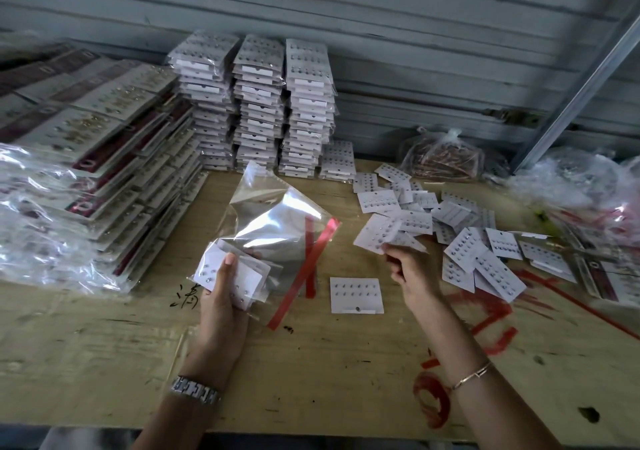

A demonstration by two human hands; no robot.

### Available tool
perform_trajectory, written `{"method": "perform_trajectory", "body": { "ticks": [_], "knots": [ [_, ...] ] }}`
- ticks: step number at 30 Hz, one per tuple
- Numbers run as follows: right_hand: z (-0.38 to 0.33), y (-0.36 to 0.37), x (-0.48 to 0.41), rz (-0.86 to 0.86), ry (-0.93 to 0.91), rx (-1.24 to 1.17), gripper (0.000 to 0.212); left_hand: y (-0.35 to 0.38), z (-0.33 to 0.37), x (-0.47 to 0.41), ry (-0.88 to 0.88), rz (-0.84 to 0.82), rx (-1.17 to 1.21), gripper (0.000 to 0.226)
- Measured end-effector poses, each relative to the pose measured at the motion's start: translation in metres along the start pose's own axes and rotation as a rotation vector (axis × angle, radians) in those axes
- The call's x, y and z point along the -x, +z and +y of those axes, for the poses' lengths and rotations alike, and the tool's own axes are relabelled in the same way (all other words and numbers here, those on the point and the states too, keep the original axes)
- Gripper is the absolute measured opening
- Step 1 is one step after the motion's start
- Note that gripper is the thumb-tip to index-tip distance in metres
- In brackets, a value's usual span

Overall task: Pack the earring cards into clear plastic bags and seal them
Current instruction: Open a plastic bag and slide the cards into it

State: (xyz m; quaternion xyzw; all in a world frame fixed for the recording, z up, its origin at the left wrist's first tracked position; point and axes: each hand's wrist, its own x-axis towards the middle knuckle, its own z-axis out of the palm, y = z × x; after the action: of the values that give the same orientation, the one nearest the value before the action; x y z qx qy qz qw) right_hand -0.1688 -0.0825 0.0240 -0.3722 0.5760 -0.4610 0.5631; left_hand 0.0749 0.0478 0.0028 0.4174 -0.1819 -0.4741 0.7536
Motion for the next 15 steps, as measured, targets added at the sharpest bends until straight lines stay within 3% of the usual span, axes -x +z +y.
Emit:
{"method": "perform_trajectory", "body": {
  "ticks": [4,6,8,12,15],
  "knots": [
    [0.0055,0.0104,-0.0030,-0.157,0.221,-0.157,0.008,-0.0021,-0.0014,-0.0022,0.001,-0.019,-0.023,0.045],
    [0.0052,0.0115,-0.0013,-0.204,0.239,-0.090,0.005,-0.0011,-0.0011,-0.0028,0.006,-0.035,-0.040,0.036],
    [0.0031,0.0106,-0.0001,-0.235,0.199,0.071,0.016,-0.0007,-0.0008,-0.0030,0.012,-0.040,-0.050,0.034],
    [0.0011,0.0073,0.0003,-0.254,-0.094,0.383,0.031,-0.0036,-0.0027,-0.0055,0.007,-0.026,-0.031,0.048],
    [-0.0026,0.0073,-0.0064,-0.253,-0.527,0.717,0.009,-0.0047,-0.0047,-0.0055,0.022,-0.028,-0.031,0.054]
  ]
}}
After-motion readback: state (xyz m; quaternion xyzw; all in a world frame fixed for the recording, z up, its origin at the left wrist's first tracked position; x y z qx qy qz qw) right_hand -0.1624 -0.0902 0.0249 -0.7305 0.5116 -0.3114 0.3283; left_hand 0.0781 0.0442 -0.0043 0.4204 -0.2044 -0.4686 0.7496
